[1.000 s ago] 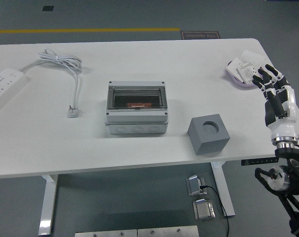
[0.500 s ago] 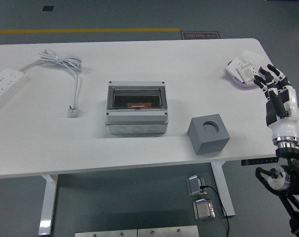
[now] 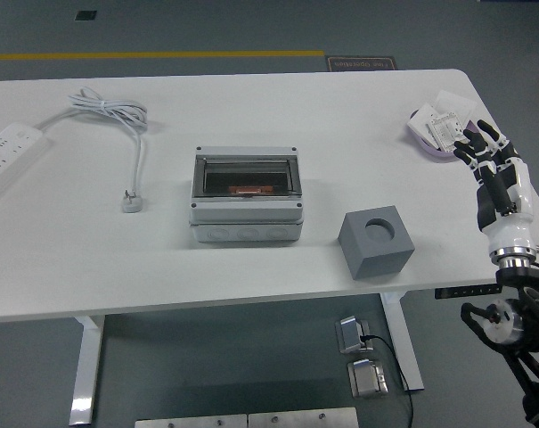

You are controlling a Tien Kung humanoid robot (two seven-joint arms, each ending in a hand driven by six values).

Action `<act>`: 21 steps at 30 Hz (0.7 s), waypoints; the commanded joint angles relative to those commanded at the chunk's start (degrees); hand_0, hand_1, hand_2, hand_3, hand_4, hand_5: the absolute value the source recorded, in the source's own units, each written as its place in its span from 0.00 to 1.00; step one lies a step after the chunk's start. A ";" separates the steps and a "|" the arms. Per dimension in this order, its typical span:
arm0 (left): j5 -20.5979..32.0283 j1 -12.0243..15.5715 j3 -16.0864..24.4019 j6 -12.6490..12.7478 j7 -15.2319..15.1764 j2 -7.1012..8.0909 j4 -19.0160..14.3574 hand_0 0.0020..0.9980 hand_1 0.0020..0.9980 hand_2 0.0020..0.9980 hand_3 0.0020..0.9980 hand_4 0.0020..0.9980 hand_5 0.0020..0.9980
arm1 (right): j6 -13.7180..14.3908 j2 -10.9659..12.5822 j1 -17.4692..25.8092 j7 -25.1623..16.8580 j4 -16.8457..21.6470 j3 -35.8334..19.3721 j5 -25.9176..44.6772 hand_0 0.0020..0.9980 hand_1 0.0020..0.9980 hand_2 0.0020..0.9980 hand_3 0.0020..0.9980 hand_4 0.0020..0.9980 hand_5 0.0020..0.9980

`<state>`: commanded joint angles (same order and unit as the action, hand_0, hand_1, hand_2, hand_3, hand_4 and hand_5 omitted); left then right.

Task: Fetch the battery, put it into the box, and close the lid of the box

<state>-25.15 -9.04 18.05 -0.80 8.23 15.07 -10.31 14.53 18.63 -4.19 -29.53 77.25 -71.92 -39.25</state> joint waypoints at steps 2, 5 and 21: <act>0.08 -0.01 -0.09 0.01 -0.02 0.02 0.00 0.57 0.69 0.55 0.59 0.50 0.16 | -0.01 0.04 -0.06 0.04 -0.02 0.01 -0.14 0.75 0.68 0.73 0.77 0.92 0.46; 0.33 -0.04 -0.32 0.03 -0.10 0.06 0.00 0.57 0.69 0.55 0.59 0.49 0.16 | 0.09 0.09 -0.12 0.03 0.03 -0.01 -0.56 0.60 0.68 0.73 0.78 0.93 0.51; 0.30 -0.07 -0.33 -0.01 -0.10 0.04 0.00 0.57 0.69 0.55 0.59 0.49 0.16 | 1.22 0.20 -0.38 0.48 0.40 -0.05 -4.07 1.00 0.85 0.82 0.63 0.92 0.74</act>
<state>-24.86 -9.12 17.71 -0.81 8.12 15.11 -10.31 15.75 18.83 -4.58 -29.05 77.65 -71.98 -43.32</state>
